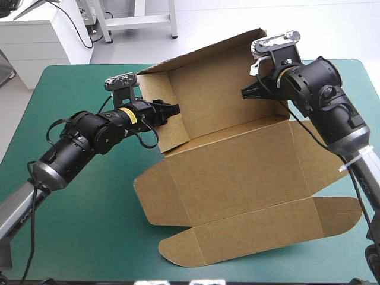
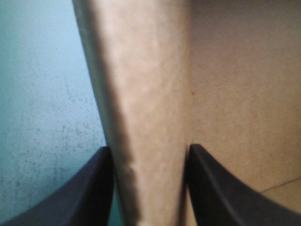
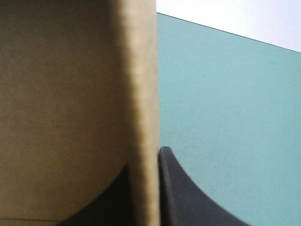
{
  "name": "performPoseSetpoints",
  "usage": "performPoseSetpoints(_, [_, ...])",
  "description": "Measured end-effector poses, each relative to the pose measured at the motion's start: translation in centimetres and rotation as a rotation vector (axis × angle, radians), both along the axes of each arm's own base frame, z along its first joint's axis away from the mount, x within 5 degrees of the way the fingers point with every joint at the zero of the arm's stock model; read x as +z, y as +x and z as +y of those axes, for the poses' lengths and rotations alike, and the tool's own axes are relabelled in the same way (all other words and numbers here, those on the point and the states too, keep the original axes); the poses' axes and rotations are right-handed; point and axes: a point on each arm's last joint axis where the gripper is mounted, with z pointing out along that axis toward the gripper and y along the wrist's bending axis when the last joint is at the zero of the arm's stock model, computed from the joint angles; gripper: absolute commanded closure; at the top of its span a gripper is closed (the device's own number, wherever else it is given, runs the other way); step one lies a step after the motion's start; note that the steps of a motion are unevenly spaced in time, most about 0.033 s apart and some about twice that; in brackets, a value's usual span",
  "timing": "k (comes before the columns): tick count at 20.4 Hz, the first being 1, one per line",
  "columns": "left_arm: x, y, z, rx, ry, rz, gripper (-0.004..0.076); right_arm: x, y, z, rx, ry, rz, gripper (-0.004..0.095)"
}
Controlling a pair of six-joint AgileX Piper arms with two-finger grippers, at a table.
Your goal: Fold the box
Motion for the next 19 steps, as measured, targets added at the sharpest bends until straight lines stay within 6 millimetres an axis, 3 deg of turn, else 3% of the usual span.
performPoseSetpoints(1, [-0.2,0.2,-0.1,0.005,-0.003,0.01,0.0728,0.0,0.0,-0.1,-0.004,-0.007,-0.001,0.0923])
performPoseSetpoints(7, [-1.2,1.0,-0.4,0.027,0.015,0.03,0.0731,0.0,0.0,-0.3,-0.018,-0.032,0.001,0.0923])
performPoseSetpoints(12, [1.1,2.2,-0.7,0.004,0.152,0.051,0.0731,-0.4,0.0,-0.3,-0.035,0.004,0.044,0.0923])
performPoseSetpoints(16, [0.9,5.1,-2.1,-0.025,0.304,0.135,0.0731,-3.9,2.7,-0.7,-0.08,0.037,0.225,0.0929])
performPoseSetpoints(19, [-1.0,7.0,-3.1,-0.037,0.406,0.256,0.0731,-7.5,5.4,-1.3,-0.066,0.098,0.389,0.0929])
